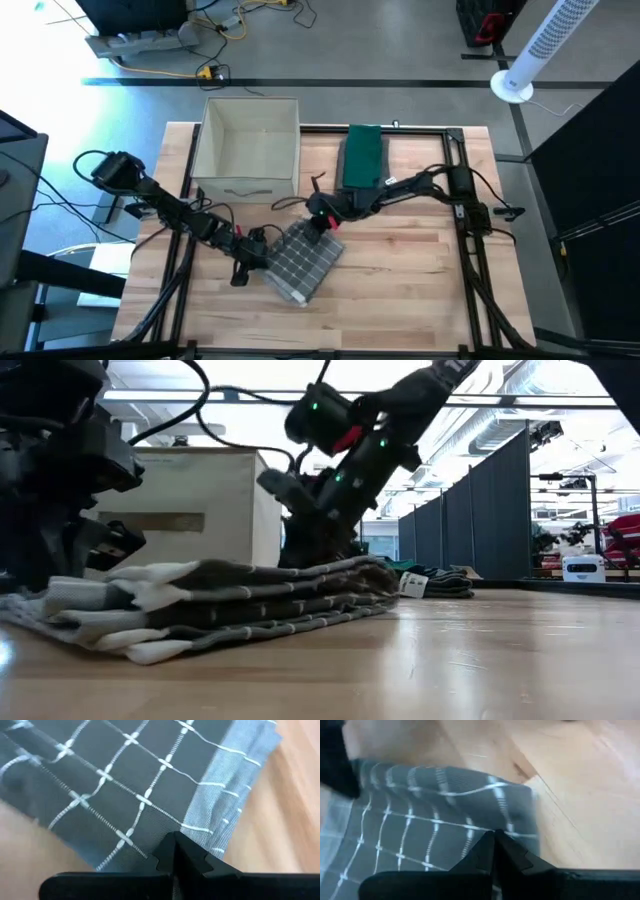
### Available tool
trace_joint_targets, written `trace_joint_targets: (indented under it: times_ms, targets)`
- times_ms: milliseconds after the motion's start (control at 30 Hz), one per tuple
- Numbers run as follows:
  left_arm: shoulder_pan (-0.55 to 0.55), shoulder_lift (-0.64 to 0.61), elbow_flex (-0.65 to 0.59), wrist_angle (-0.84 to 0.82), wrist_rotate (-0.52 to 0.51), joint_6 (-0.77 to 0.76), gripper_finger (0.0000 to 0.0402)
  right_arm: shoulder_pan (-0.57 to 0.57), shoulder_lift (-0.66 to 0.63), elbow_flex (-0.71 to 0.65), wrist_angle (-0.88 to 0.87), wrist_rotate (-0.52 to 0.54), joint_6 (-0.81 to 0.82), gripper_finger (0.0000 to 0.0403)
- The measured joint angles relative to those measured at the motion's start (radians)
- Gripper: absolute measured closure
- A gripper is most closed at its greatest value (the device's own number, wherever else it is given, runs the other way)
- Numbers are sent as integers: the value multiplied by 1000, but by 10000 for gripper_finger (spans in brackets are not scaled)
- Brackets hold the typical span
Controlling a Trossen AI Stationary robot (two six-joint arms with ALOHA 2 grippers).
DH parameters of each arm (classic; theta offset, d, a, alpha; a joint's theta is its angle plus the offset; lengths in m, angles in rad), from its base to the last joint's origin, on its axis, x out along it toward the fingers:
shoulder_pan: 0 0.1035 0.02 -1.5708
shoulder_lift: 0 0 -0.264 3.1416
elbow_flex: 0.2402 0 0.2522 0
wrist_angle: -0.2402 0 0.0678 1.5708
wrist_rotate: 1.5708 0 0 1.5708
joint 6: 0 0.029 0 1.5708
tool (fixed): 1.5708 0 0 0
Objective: Fold towel
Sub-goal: Fold the gray patterned towel
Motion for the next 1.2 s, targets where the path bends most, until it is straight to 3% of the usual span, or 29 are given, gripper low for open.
trace_joint_targets:
  times_ms: [200, 333, 533, 667, 833, 1033, 1200]
  targets:
    - [-5, -11, 0, -14, 12, -42, 402, -52, -10, 0, -11, -69, -5, 403]
    - [23, -52, 18, -45, 10, -50, 402, -32, -84, 11, -20, -119, 6, 403]
    - [56, -130, 71, -81, -2, -30, 402, 62, -173, 9, -156, -38, 11, 403]
    - [77, -147, 82, -65, -101, 18, 402, 142, -165, -35, -135, -26, 47, 403]
    - [139, -107, 82, -8, -178, 80, 402, 205, -163, -116, -112, 83, 145, 403]
    - [232, -13, 82, 174, -266, 237, 402, 226, -151, -151, -107, 78, 133, 403]
    - [318, 104, 82, 303, -243, 281, 402, 233, -151, -151, -83, 71, 132, 403]
